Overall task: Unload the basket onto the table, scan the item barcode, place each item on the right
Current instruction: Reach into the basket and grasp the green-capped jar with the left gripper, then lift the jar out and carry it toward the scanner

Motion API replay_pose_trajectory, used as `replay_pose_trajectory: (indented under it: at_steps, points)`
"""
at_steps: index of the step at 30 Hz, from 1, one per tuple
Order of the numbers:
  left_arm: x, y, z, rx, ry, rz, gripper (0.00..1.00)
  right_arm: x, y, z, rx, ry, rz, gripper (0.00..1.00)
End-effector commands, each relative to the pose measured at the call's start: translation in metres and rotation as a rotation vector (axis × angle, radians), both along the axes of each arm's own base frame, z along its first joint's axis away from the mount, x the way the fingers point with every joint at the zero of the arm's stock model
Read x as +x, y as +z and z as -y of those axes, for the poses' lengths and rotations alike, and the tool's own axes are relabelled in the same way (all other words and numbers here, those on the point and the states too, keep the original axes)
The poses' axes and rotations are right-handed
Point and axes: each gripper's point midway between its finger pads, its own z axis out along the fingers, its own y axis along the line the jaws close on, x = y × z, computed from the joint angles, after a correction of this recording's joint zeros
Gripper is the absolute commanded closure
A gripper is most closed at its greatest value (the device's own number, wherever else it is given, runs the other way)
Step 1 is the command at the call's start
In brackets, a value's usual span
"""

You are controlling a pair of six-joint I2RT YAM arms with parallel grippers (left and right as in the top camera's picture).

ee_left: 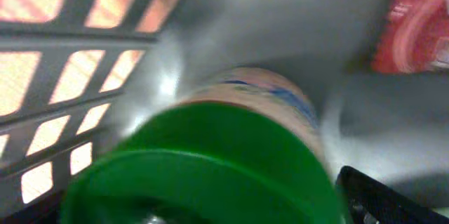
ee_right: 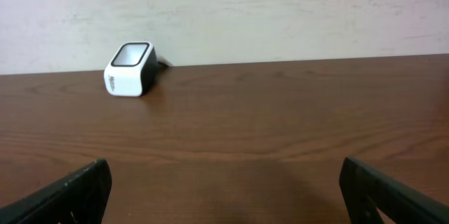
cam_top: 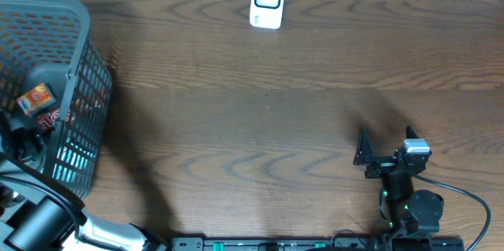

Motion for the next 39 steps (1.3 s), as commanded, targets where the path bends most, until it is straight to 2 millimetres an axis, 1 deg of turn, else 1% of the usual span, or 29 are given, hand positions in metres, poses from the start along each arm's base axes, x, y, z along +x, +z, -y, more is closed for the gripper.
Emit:
replay_pose_trajectory:
  at_steps: [1,5,9,12,16,19,20,23,26,28,32,34,35,37,39]
  points:
    - [-0.009,-0.017,-0.001,-0.056,0.07,0.009,0.02,0.0,0.0,-0.001,-0.009,0.001,0.001,0.01]
    - [-0.01,-0.029,-0.001,-0.104,0.11,0.043,0.02,0.0,0.0,-0.001,-0.009,0.001,0.001,0.01]
    - [-0.009,-0.033,-0.004,-0.101,0.125,0.048,0.02,0.0,0.0,0.0,-0.009,0.001,0.001,0.01]
    - [-0.007,-0.033,-0.007,-0.09,0.143,0.061,0.1,0.0,0.0,0.0,-0.009,0.001,0.001,0.01]
    - [-0.003,-0.031,-0.013,-0.068,0.165,0.085,0.16,0.0,0.0,-0.001,-0.009,0.001,0.001,0.01]
    - [-0.001,-0.03,-0.016,-0.055,0.187,0.102,0.22,0.0,0.0,-0.001,-0.009,0.001,0.001,0.01]
    - [0.0,-0.03,-0.017,-0.051,0.203,0.11,0.22,0.0,0.0,-0.001,-0.009,0.001,0.001,0.01]
    - [0.002,-0.028,-0.02,-0.042,0.226,0.128,0.27,0.0,0.0,-0.001,-0.009,0.001,0.001,0.01]
    - [0.008,-0.021,-0.021,-0.043,0.222,0.158,0.28,0.0,0.0,-0.001,-0.009,0.001,0.001,0.01]
    - [0.012,-0.011,-0.022,-0.03,0.235,0.188,0.28,0.0,0.0,-0.001,-0.009,0.001,0.001,0.01]
    - [0.025,0.018,-0.018,0.0,0.201,0.265,0.28,0.0,0.0,-0.001,-0.009,0.001,0.001,0.01]
    - [0.036,0.043,-0.012,0.025,0.168,0.325,0.28,0.0,0.0,-0.001,-0.009,0.001,0.001,0.01]
    - [0.042,0.053,-0.007,0.026,0.154,0.353,0.28,0.0,0.0,-0.001,-0.009,0.001,0.001,0.01]
    - [0.059,0.08,0.008,0.035,0.094,0.432,0.28,0.0,0.0,-0.001,-0.009,0.001,0.001,0.01]
    - [0.079,0.111,0.029,0.049,0.014,0.517,0.28,0.0,0.0,-0.001,-0.009,0.001,0.001,0.01]
